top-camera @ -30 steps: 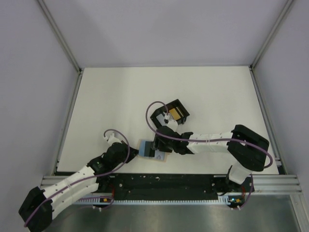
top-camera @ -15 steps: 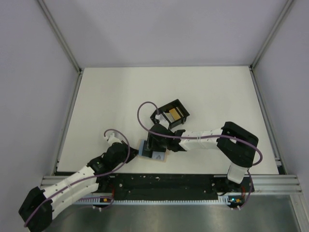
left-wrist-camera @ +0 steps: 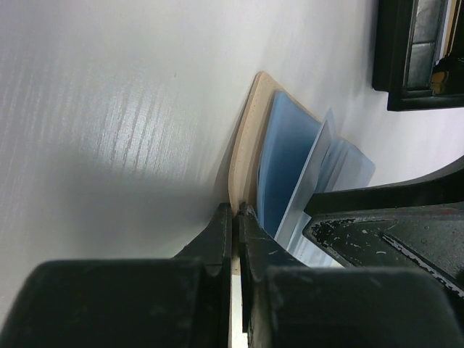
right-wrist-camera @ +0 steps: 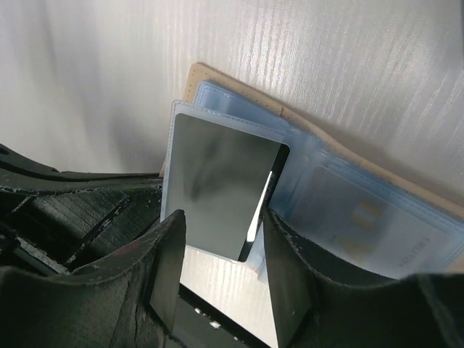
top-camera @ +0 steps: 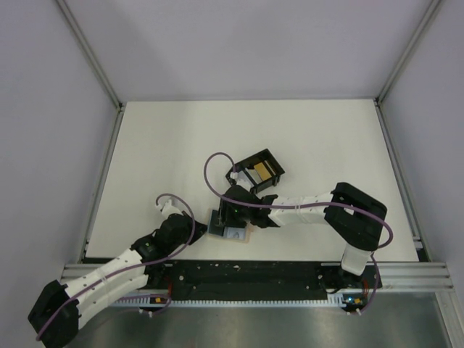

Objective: Put the credit cards into the card holder
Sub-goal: Insert the credit card into the card holder.

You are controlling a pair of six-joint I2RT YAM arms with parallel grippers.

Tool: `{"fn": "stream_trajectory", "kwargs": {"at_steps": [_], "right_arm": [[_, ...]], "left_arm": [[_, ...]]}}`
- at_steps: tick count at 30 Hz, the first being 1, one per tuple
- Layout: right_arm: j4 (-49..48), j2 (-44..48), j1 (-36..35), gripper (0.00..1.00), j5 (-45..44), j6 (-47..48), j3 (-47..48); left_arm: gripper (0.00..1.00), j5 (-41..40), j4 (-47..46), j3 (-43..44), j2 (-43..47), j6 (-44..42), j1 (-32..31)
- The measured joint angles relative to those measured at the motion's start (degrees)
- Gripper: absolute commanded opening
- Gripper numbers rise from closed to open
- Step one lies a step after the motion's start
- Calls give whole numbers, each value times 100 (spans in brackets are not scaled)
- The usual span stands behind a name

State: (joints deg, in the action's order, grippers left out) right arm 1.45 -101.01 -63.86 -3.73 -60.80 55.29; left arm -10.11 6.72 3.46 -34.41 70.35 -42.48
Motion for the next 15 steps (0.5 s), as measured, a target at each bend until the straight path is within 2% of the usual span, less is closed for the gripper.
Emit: {"fn": "stream_trajectory", "kwargs": {"at_steps": [8, 11, 15], "right_arm": [[70, 107, -7, 51, -190, 345, -13], [310, 516, -11, 51, -476, 649, -17], [651, 1270, 2, 52, -931, 984, -44]], "left_arm": [[0, -2, 20, 0, 7, -59, 0], [0, -7, 179, 96, 17, -299, 0], [2, 2, 625, 658, 2, -887, 0]]}}
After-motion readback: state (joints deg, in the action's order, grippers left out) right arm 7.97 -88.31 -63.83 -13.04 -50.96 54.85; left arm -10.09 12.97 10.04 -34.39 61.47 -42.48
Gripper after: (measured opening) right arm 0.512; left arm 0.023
